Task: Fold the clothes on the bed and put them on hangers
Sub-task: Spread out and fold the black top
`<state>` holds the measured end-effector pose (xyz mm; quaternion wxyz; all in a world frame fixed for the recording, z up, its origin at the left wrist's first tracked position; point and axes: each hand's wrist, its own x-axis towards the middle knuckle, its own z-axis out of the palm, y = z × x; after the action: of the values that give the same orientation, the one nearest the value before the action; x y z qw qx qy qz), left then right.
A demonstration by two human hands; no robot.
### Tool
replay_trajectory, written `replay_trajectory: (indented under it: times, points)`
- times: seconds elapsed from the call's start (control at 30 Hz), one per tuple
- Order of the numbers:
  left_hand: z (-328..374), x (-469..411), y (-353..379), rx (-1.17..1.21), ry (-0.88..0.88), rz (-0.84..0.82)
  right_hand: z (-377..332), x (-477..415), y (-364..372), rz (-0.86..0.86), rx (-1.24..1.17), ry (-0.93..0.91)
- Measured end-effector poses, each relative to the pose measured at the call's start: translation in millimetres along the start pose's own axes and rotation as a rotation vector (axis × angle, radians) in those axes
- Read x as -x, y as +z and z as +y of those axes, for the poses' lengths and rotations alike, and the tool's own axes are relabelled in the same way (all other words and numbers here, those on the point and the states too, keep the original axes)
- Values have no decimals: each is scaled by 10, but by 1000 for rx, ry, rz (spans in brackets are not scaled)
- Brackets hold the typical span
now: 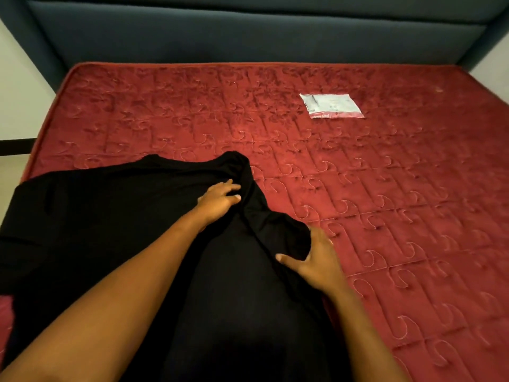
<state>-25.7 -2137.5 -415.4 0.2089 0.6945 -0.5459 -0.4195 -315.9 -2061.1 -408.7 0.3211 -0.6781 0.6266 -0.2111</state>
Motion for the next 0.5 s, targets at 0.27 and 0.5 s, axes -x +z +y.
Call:
replay_trajectory:
  times: [0.27, 0.5]
  points:
    - [-65, 85, 190, -398, 129, -31, 224, -422, -605, 126, -227, -78]
    - [180, 96, 200, -516, 72, 95, 264, -739, -906, 518, 156, 134]
